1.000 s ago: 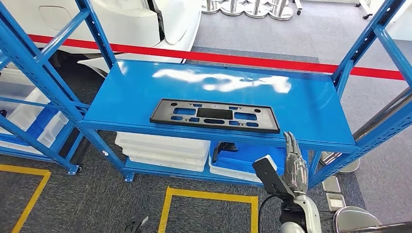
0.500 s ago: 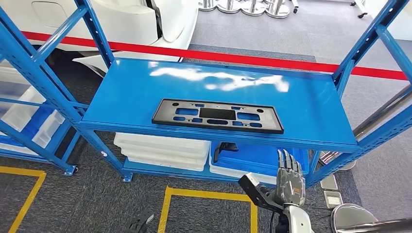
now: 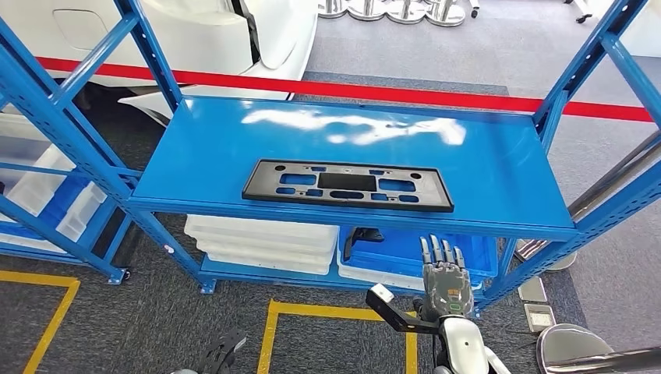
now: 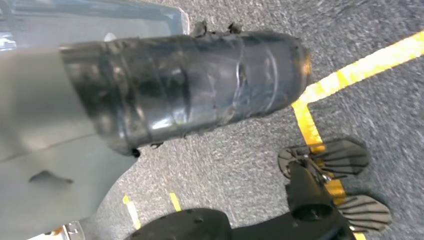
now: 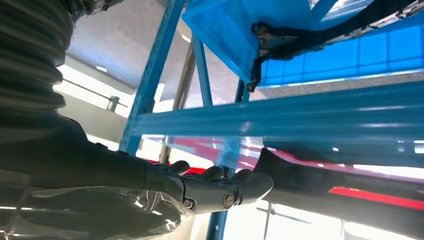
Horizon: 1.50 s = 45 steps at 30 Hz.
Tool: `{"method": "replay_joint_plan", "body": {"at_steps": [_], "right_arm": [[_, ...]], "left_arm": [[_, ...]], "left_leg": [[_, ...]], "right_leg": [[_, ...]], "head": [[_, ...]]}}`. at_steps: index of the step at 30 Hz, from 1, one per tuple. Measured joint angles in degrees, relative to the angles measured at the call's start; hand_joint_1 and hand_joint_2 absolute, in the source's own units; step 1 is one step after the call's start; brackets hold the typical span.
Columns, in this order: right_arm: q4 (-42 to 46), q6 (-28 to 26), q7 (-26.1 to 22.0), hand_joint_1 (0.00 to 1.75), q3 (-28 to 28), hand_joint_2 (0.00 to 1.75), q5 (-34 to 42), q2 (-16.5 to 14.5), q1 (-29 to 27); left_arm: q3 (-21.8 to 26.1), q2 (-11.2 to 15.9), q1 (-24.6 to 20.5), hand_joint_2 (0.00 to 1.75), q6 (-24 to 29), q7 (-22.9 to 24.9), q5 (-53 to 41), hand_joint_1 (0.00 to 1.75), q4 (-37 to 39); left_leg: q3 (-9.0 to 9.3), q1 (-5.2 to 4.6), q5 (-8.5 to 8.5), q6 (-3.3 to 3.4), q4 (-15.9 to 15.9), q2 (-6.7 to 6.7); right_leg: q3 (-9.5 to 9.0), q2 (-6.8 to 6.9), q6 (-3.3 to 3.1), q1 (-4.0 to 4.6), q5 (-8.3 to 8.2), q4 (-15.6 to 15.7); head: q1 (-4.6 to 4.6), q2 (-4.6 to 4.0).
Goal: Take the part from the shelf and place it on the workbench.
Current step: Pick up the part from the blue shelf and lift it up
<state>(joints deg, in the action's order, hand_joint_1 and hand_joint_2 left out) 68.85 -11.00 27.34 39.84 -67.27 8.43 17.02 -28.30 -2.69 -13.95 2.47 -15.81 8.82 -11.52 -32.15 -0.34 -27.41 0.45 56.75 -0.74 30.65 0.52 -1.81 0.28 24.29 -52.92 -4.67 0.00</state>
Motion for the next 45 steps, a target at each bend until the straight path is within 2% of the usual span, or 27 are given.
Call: {"method": "replay_joint_plan", "body": {"at_steps": [3,4,5,6,8,9,11,14,16,18,19,20,21,23,25,27,29,31,32,34,35,36,37,39,41,43,45], "right_arm": [[-0.1,0.5,-1.1,0.0,0.2,1.75,-1.6,-1.1,1.1],[-0.2,0.5,-1.5,0.0,0.3,1.75,-2.1,-1.4,1.2],[-0.2,0.4,-1.8,0.0,0.4,1.75,-2.5,-1.5,1.3],[-0.2,0.4,-2.0,0.0,0.4,1.75,-2.9,-1.7,1.4],[-0.2,0.3,-2.3,0.0,0.5,1.75,-3.4,-2.0,1.9],[-0.2,0.3,-2.4,0.0,0.5,1.75,-3.6,-2.1,2.3],[-0.1,0.3,-2.4,0.0,0.5,1.75,-3.7,-2.2,2.8],[0.1,0.1,-2.6,0.0,0.6,1.75,-4.2,-2.3,2.9],[0.6,0.0,-2.7,0.0,0.5,1.75,-4.7,-2.2,3.1],[1.2,0.1,-2.8,0.0,0.4,1.75,-5.1,-2.2,3.3],[1.4,0.2,-2.8,0.0,0.4,1.75,-5.3,-2.2,3.3],[1.7,0.5,-2.6,0.0,0.3,1.75,-5.5,-2.2,3.4],[2.1,0.9,-2.1,0.0,0.1,1.75,-5.7,-2.2,3.4],[2.6,2.2,-0.2,0.0,-0.2,1.75,-6.7,-2.3,3.6],[2.8,2.8,1.5,0.0,-0.3,1.75,-7.5,-3.0,4.1],[2.0,2.1,1.4,0.0,-0.2,1.75,-7.5,-4.4,4.7],[0.9,0.9,0.8,0.0,0.2,1.75,-6.7,-6.1,5.2],[-0.3,0.0,0.4,0.0,0.6,1.75,-5.8,-7.3,5.6],[-0.9,-0.3,0.2,0.0,0.7,1.75,-5.3,-7.7,5.9],[-2.2,-0.3,-0.2,0.0,1.0,1.75,-4.6,-8.3,6.2],[-2.8,-0.3,-0.4,0.0,1.1,1.75,-4.2,-8.6,6.3],[-3.4,-0.4,-0.6,0.0,1.3,1.75,-4.0,-9.0,6.3],[-4.0,-0.4,-0.8,0.0,1.4,1.75,-3.7,-9.3,6.4],[-4.9,-0.4,-1.1,0.0,1.6,1.75,-3.2,-9.9,6.7],[-5.7,-0.4,-1.3,0.0,1.7,1.75,-2.7,-10.4,7.2],[-6.3,-0.5,-1.5,0.0,1.9,1.75,-2.2,-10.8,7.6],[-6.7,-0.5,-1.7,0.0,2.2,1.75,-1.9,-11.1,8.0]], "left_arm": [[0.0,0.4,-0.3,0.0,-0.1,0.2,-0.6,0.0,0.0],[-0.1,0.6,-0.2,0.0,-0.1,0.3,-0.7,0.0,0.0],[-0.1,0.7,-0.2,0.0,-0.1,0.3,-0.9,0.0,0.0],[-0.1,0.8,-0.2,0.0,-0.1,0.4,-1.1,0.0,0.0],[-0.2,1.0,-0.3,0.0,-0.1,0.5,-1.4,0.0,0.0],[-0.2,1.0,-0.4,0.0,-0.1,0.6,-1.4,0.0,0.0],[-0.3,1.0,-0.6,0.0,-0.1,0.7,-1.5,0.0,0.0],[-0.4,0.8,-0.6,0.0,-0.1,0.9,-1.8,0.0,0.0],[-0.5,0.3,-0.7,0.0,-0.1,1.3,-2.0,0.0,0.0],[-0.5,-0.2,-0.7,0.0,-0.1,1.7,-2.0,0.0,0.0],[-0.5,-0.4,-0.7,0.0,-0.1,1.7,-2.1,0.0,0.0],[-0.6,-0.5,-0.7,0.0,0.0,1.6,-2.5,0.0,0.0],[-0.8,-0.6,-0.9,0.0,0.2,1.5,-3.3,0.0,0.0],[-1.6,-0.6,-2.2,0.0,2.1,3.3,-5.5,0.0,-0.4],[-3.3,-1.1,-5.4,0.0,6.1,12.3,-5.5,0.0,-2.8],[-6.6,-2.1,-10.7,0.0,10.9,24.2,-0.3,0.0,-6.9],[-10.7,-2.7,-15.7,0.0,13.6,29.7,6.0,0.0,-9.7],[-13.3,-2.8,-17.8,0.0,13.7,27.7,8.3,0.0,-10.7],[-14.0,-2.7,-17.8,0.0,13.4,25.6,8.4,0.0,-11.0],[-15.2,-2.2,-17.2,0.0,13.1,23.0,7.9,0.0,-11.7],[-15.6,-1.7,-16.9,0.0,13.0,22.4,7.7,0.0,-12.0],[-15.9,-1.3,-16.7,0.0,13.0,22.0,7.4,0.0,-12.4],[-16.1,-1.0,-16.7,0.0,13.0,21.9,7.2,0.0,-12.8],[-16.5,-0.7,-16.9,0.0,12.8,21.9,6.7,0.0,-13.4],[-16.8,-0.6,-16.9,0.0,12.6,22.0,6.3,0.0,-13.8],[-16.9,-0.7,-16.8,0.0,12.4,22.2,5.9,0.0,-14.2],[-16.9,-1.2,-16.8,0.0,12.4,22.2,5.6,0.0,-14.6]], "left_leg": [[-5.06,0.48,-5.26,-1.03,10.6,0.05],[-6.62,0.72,-6.15,-1.33,13.7,0.06],[-7.24,0.96,-5.9,-1.63,14.7,0.08],[-6.7,1.2,-4.51,-1.94,13.4,0.11],[-3.03,1.71,-0.59,-2.67,5.9,0.21],[-1.34,1.86,0.7,-2.67,2.3,0.07],[-0.07,1.85,1.07,-2.0,-0.5,-0.23],[-0.36,1.78,1.25,-0.4,-0.4,-0.34],[-0.4,1.88,1.41,0.34,-0.4,-0.34],[-0.46,1.72,1.41,0.67,-0.4,-0.33],[-0.47,1.59,1.4,0.75,-0.4,-0.34],[-0.45,1.42,1.38,0.81,-0.4,-0.35],[-0.4,1.23,1.37,0.88,-0.4,-0.35],[-0.29,0.88,1.39,1.0,-0.4,-0.35],[-0.55,0.64,1.44,0.98,-0.3,-0.43],[-1.1,0.85,1.52,0.61,-0.3,-0.45],[-1.03,1.05,1.36,-0.01,-0.4,-0.15],[-1.65,1.02,-0.21,-0.6,2.1,0.24],[-3.05,1.16,-1.64,-0.84,5.1,0.38],[-7.42,1.63,-4.25,-1.4,12.6,0.42],[-9.1,1.86,-4.34,-1.71,14.7,0.46],[-9.8,2.09,-3.29,-2.04,14.8,0.53],[-9.32,2.3,-1.16,-2.39,12.7,0.64],[-6.64,2.6,2.88,-3.12,5.9,0.99],[-4.67,2.48,3.37,-2.58,2.2,1.12],[-4.02,2.29,2.28,-1.11,1.9,0.97],[-3.27,2.34,1.76,-0.2,1.7,0.81]], "right_leg": [[-0.21,0.09,-0.05,-0.27,-0.31,0.6],[-0.19,0.11,0.01,-0.32,-0.26,0.5],[-0.18,0.12,0.12,-0.41,-0.18,0.3],[-0.17,0.1,0.33,-0.59,-0.03,0.1],[-0.08,-0.02,1.05,-1.01,0.52,-0.8],[0.09,-0.13,1.5,-1.09,0.86,-1.4],[0.45,-0.31,2.22,-1.01,1.18,-2.1],[0.82,-0.36,2.9,-1.1,1.54,-2.5],[2.7,-0.35,3.28,-1.15,4.07,-6.8],[6.51,-0.35,3.42,-1.14,7.89,-15.2],[8.22,-0.35,3.35,-1.13,9.04,-18.7],[9.14,-0.36,3.14,-1.08,9.16,-20.4],[8.96,-0.36,2.73,-0.96,8.13,-19.8],[5.95,-0.35,1.33,-0.26,3.9,-12.8],[2.93,-0.29,-0.16,0.74,1.03,-5.2],[2.16,-0.4,-0.53,1.35,0.7,-2.4],[1.55,-0.88,-0.28,1.17,0.33,-1.2],[0.33,-1.7,-0.29,0.57,-0.16,0.1],[-0.08,-2.16,-0.3,0.38,-0.23,0.4],[-0.28,-2.85,-0.3,0.23,0.02,0.4],[-0.3,-3.06,-0.18,0.17,0.3,0.2],[-0.38,-3.18,0.01,0.08,0.69,-0.1],[-0.53,-3.22,0.28,-0.1,1.25,-0.5],[-0.82,-3.26,1.11,-0.42,2.76,-1.7],[-0.78,-3.28,1.96,-0.45,3.98,-2.7],[-0.79,-3.23,2.49,-0.36,4.39,-2.8],[-0.24,-2.62,2.87,-0.36,4.75,-4.1]], "head": [[-0.09,0.0],[-0.11,0.0],[-0.09,0.0],[-0.1,0.0],[-0.13,0.0],[-0.2,0.0],[-0.25,0.0],[-0.2,0.0],[-0.12,0.0],[-0.06,0.0],[-0.07,0.0],[-0.07,0.0],[-0.07,0.0],[-0.07,0.0],[-0.13,0.0],[-0.14,0.0],[-0.05,0.0],[-0.04,0.0],[-0.09,0.0],[-0.15,0.0],[-0.19,0.0],[-0.19,0.0],[-0.19,0.0],[-0.26,0.0],[-0.33,0.0],[-0.23,0.0],[-0.03,0.0]]}}
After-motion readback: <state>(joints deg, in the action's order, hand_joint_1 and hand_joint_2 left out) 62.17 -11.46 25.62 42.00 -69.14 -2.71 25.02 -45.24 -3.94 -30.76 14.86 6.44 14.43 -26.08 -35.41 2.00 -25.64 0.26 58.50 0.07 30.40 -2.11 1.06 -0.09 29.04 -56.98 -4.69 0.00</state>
